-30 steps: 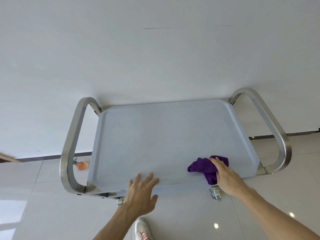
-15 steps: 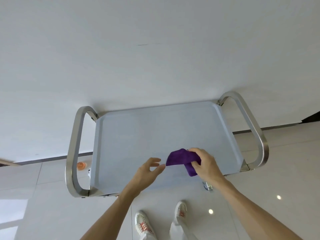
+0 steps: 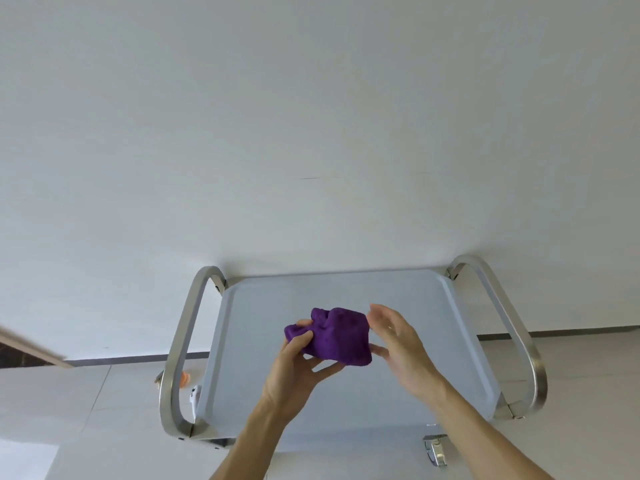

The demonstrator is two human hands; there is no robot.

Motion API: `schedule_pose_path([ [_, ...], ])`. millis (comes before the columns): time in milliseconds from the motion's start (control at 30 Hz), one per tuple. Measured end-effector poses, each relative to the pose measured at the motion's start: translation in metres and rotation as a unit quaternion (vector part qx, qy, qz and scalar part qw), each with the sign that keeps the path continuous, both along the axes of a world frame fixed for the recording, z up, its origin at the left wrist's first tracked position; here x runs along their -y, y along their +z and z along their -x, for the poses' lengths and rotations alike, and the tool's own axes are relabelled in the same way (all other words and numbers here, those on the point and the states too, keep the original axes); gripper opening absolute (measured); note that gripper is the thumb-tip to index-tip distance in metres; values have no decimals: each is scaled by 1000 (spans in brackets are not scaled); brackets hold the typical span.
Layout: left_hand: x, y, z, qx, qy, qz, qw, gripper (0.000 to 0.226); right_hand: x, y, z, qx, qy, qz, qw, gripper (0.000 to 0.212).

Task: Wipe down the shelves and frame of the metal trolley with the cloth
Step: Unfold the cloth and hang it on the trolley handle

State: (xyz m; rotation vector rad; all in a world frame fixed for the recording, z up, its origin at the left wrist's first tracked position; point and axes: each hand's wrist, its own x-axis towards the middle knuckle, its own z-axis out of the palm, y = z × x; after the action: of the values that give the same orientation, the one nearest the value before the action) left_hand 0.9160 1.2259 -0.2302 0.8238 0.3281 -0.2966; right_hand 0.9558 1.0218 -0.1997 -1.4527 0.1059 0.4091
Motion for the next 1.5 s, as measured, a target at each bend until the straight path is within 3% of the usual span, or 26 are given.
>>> schedule_pose_path([
  [100, -6, 6, 0, 28, -8, -15, 999, 42, -4, 6, -9, 7, 65, 23, 998, 27],
  [200, -11, 7, 2, 25, 2, -26, 999, 46, -8, 13, -13, 80, 36, 88, 992, 8],
  [367, -16, 3, 3, -52, 56, -79, 994, 41, -17, 33, -17, 131, 56, 111, 984, 8],
  [500, -22, 4, 2, -97, 20, -167, 981, 34, -29, 47, -20, 202, 80, 183, 959, 5],
  [600, -30, 9, -1, -65, -33, -293, 953, 31, -35, 55, -24, 232, 78, 224, 943, 6],
  [700, -39, 15, -4, -12, -25, -406, 913, 30, -31, 62, -29, 241, 58, 240, 939, 8],
  [767, -47, 17, -5, 0, -1, -423, 906, 35, -28, 64, -29, 238, 48, 247, 938, 9],
  [900, -45, 20, -1, -25, -38, -315, 948, 40, -37, 70, -20, 244, 62, 229, 940, 12],
  [1033, -26, 14, 6, -136, -115, -78, 981, 64, -56, 77, 3, 269, 152, 210, 928, 7],
  [1167, -23, 13, 12, -72, -145, 81, 984, 69, -67, 70, 30, 245, 292, 213, 900, 13],
  [1267, -27, 22, 18, -53, -169, 134, 975, 84, -66, 62, 42, 199, 358, 178, 895, 18],
  [1367, -26, 23, 24, -47, -168, 149, 973, 75, -57, 58, 48, 201, 284, 68, 935, 21],
  [1500, -29, 37, 26, -18, -148, 138, 979, 72, -31, 38, 39, 165, -19, -26, 986, 18],
])
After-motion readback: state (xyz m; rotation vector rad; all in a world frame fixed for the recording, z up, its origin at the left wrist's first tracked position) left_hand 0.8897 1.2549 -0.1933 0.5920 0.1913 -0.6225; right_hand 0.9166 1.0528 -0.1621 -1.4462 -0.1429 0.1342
